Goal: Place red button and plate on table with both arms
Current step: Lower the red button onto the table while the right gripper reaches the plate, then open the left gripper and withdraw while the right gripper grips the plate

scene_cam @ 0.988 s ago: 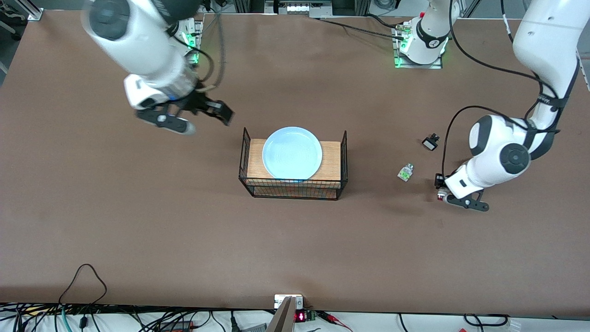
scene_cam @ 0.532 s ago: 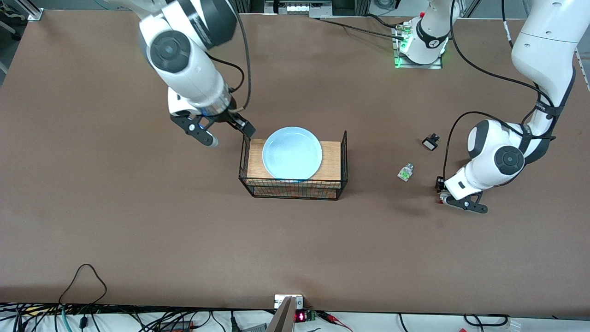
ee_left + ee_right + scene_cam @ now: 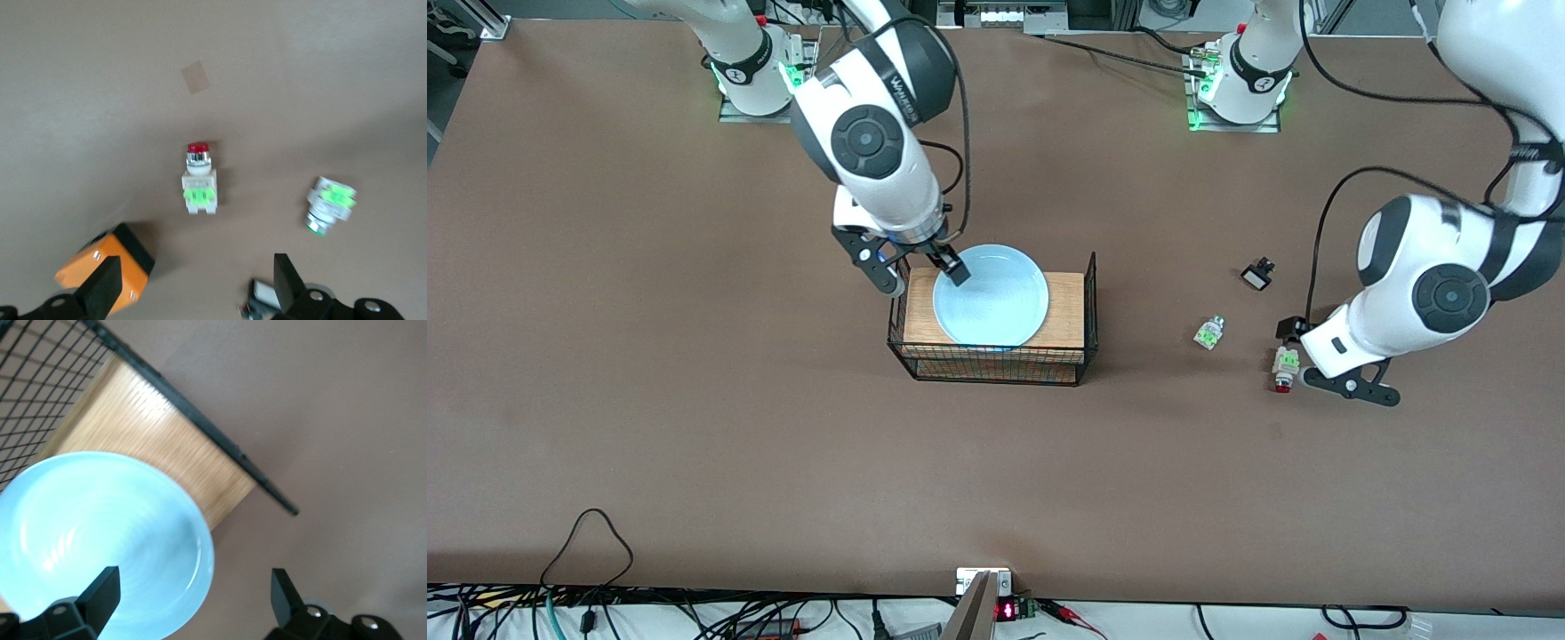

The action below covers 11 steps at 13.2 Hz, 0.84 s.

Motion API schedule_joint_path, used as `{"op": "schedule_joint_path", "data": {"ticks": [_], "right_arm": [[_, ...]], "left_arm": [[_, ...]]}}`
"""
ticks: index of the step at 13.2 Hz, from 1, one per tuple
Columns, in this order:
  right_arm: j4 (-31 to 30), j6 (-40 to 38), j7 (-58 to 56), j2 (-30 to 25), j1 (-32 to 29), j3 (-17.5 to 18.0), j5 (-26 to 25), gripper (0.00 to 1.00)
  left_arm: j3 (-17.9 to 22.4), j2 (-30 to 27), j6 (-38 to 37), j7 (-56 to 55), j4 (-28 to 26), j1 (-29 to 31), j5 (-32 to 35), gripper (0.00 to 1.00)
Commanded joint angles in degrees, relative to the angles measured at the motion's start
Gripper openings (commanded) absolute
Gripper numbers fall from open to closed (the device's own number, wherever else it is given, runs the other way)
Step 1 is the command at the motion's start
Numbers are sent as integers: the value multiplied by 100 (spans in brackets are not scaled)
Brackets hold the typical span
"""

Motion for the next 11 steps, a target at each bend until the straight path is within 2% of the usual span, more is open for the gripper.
{"op": "schedule_joint_path", "data": {"ticks": [1, 4, 8, 10, 11], "right_arm": [[108, 300, 162, 186, 78, -87, 34, 100], [81, 548, 188, 520, 323, -114, 34, 100], [-261, 495, 109, 433, 368, -123, -19, 100], [-323, 425, 65, 346, 315, -123, -28, 95], [-358, 425, 56, 302, 315, -123, -28, 82]], "left_arm": [[-233, 27, -895, -67, 673, 21, -16, 100], [-522, -132, -1633, -84, 1392, 13, -16, 100], [-629, -194, -2689, -41, 2378, 47, -358, 100], [-498, -367, -2735, -5, 2442, 30, -690, 100], [-97, -587, -2613, -66, 2354, -187, -910, 100]]}}
